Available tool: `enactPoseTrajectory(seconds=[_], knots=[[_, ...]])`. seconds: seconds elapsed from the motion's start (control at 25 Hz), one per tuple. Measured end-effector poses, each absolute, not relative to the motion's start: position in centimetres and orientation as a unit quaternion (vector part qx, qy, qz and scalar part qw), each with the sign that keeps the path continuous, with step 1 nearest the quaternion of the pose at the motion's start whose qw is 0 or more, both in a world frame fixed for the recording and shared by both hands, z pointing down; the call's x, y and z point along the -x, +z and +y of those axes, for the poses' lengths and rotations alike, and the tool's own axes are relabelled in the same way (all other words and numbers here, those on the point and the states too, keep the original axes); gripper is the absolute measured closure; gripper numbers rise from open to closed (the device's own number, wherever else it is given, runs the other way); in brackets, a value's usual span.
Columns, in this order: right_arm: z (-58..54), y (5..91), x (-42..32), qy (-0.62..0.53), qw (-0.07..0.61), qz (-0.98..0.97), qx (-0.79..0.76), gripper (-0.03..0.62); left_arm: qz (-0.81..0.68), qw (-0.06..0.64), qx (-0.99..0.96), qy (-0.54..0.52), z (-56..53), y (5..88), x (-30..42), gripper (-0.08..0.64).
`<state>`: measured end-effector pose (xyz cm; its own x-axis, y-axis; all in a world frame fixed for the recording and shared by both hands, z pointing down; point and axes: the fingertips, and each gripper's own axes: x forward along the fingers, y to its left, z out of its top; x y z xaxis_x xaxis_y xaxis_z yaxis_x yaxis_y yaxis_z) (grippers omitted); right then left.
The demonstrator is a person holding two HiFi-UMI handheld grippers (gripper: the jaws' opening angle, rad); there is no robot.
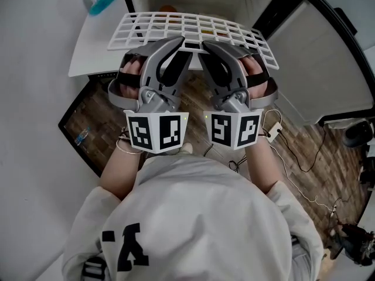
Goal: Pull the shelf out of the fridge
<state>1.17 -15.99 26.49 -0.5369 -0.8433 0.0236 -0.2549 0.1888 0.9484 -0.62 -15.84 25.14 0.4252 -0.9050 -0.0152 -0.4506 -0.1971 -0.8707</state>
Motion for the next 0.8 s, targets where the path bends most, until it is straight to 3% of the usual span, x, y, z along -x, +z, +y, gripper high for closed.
enactPoseTrajectory(seconds=[0.24, 0.8], knots=[[-14.7, 26.4, -0.8, -0.495, 0.291, -0.726, -0.378, 0.517, 0.462, 0.419, 0.731, -0.278, -14.6, 24.9, 1.0, 0.445], [7.4, 25.4, 2.0, -0.517, 0.269, -0.709, -0.397, 0.517, 0.465, 0.459, 0.711, -0.261, 7.5, 23.7, 3.7, 0.44]])
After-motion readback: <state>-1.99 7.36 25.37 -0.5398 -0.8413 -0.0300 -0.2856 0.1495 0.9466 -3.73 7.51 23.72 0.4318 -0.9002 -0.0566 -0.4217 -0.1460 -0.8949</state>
